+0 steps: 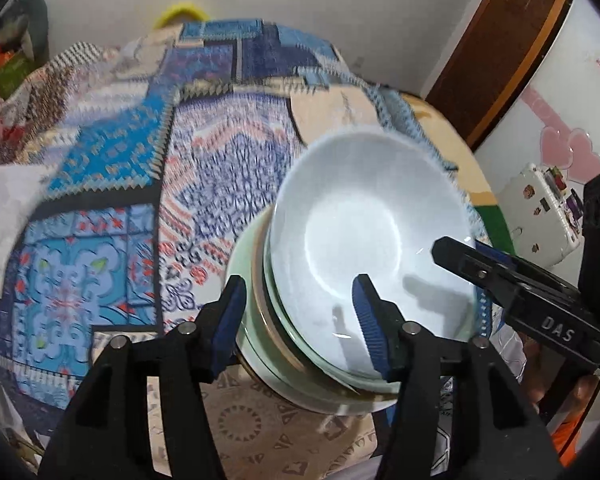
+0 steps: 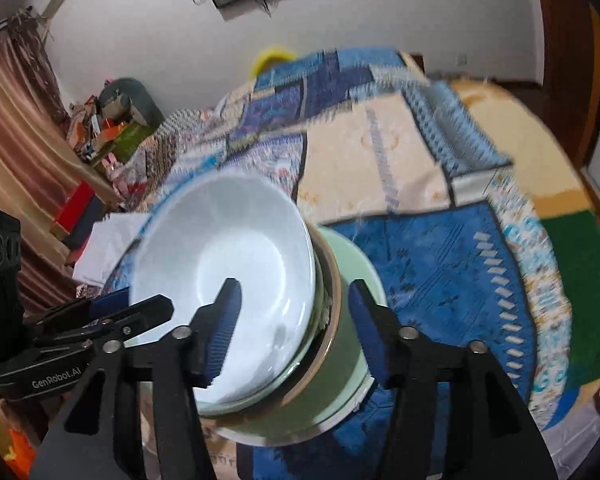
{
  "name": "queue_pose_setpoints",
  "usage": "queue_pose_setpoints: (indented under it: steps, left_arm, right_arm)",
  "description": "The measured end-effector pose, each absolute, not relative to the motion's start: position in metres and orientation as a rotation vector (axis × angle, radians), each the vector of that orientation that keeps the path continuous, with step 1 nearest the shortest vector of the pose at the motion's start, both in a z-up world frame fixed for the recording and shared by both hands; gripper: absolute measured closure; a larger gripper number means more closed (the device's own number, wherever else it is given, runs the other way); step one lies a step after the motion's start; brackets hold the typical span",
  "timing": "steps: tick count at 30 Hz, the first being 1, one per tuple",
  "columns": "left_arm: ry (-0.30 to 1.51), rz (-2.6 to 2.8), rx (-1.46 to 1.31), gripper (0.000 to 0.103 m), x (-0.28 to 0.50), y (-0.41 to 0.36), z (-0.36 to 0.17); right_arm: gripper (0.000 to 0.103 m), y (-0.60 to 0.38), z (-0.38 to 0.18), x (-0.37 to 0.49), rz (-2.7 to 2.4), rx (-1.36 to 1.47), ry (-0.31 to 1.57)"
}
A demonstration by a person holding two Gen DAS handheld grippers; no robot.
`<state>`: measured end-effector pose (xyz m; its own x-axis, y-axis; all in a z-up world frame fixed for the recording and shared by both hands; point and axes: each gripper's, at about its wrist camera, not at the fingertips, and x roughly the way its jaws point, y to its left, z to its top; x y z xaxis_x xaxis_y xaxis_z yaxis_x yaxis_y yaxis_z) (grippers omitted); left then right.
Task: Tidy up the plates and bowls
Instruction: 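Open both tools and release the bowl stack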
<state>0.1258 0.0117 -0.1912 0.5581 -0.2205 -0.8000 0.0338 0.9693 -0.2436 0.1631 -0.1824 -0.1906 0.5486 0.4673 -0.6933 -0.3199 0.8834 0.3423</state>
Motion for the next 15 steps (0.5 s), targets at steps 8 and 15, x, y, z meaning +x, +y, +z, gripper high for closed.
queue_pose_setpoints:
  steps: [8, 15]
  left_arm:
    - [0.753, -0.141, -0.147, 0.031, 0.088, 0.004, -0.121]
    - [0.523, -0.101, -0.124, 0.018, 0.044, -0.002, -0.059]
  right_arm:
    - [0.043, -0.194, -0.134, 0.132, 0.480, 0.172, 0.710]
    - [0.041, -0.199, -0.090, 0.098, 0.507, 0.148, 0.568]
